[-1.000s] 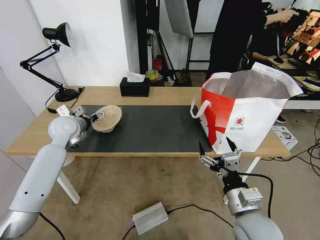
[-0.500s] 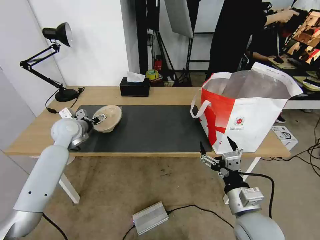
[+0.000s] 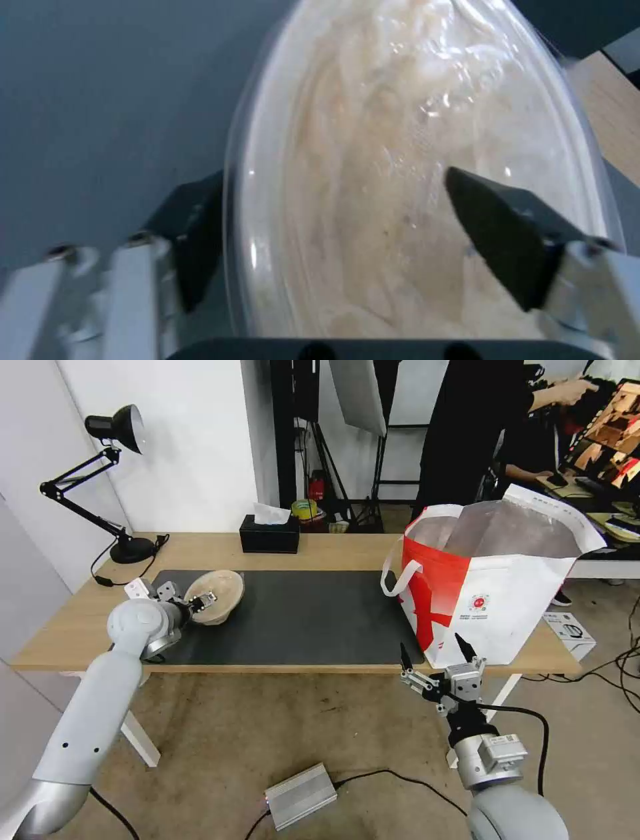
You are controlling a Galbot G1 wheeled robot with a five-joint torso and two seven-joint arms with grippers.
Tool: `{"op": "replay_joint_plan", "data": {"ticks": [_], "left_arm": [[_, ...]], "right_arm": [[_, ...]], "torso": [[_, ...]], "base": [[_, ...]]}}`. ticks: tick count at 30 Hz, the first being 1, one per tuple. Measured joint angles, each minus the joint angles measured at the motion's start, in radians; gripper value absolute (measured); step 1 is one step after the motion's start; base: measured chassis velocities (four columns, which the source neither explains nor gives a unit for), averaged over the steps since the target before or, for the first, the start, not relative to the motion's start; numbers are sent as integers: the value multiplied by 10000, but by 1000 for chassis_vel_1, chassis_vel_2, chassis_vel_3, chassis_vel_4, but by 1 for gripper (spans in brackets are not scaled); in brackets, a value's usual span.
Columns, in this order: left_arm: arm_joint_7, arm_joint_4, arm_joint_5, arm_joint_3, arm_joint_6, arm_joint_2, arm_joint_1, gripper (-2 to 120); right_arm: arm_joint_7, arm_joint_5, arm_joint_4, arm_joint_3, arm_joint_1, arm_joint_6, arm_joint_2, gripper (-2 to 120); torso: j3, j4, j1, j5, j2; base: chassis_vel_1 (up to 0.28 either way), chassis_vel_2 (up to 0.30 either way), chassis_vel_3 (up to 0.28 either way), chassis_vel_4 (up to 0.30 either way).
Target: Pick up the trash from the table and place it into the takeout bag.
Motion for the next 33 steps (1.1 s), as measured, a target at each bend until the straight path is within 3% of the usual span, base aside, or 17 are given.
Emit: {"op": "replay_joint_plan", "data": {"ticks": [1,5,7,10,12,15,20,21,33], "left_arm": [[0,0,0,0,0,0,0,75],[2,-31,-73,1,3,-5,0,57],[3,-33,-81,2,2,-5,-3,55],[3,-48,-169,1,3,-14,-16,39],[3,-53,-184,-1,4,-17,-16,39],[2,-108,-246,-25,2,-34,16,19],[-6,-244,-335,-44,-6,-10,30,8],[-26,-344,-409,-65,-14,29,41,1],[-295,-862,-671,-260,-35,96,366,0]], "right_arm": [[0,0,0,0,0,0,0,100],[0,-3,-21,-15,11,-2,29,100],[0,-4,-22,-17,11,-3,33,100],[0,-6,-26,-21,12,-4,52,100],[0,-6,-26,-22,10,-5,54,100],[0,-9,-27,-22,-2,-5,58,100],[0,-12,-27,-22,5,-5,60,100],[0,-14,-35,-33,10,-6,60,100],[0,-24,-14,-85,-36,-5,55,100]], "torso": [[0,0,0,0,0],[0,0,0,0,0],[0,0,0,0,0],[0,0,0,0,0],[0,0,0,0,0],[0,0,0,0,0],[0,-1,0,0,0],[-1,-1,0,1,0],[0,0,1,-1,0]], "base": [[0,0,0,0],[0,0,0,0],[0,0,0,0],[0,0,0,0],[0,0,0,0],[0,0,0,0],[0,0,0,0],[0,0,0,0],[0,0,0,0]]}}
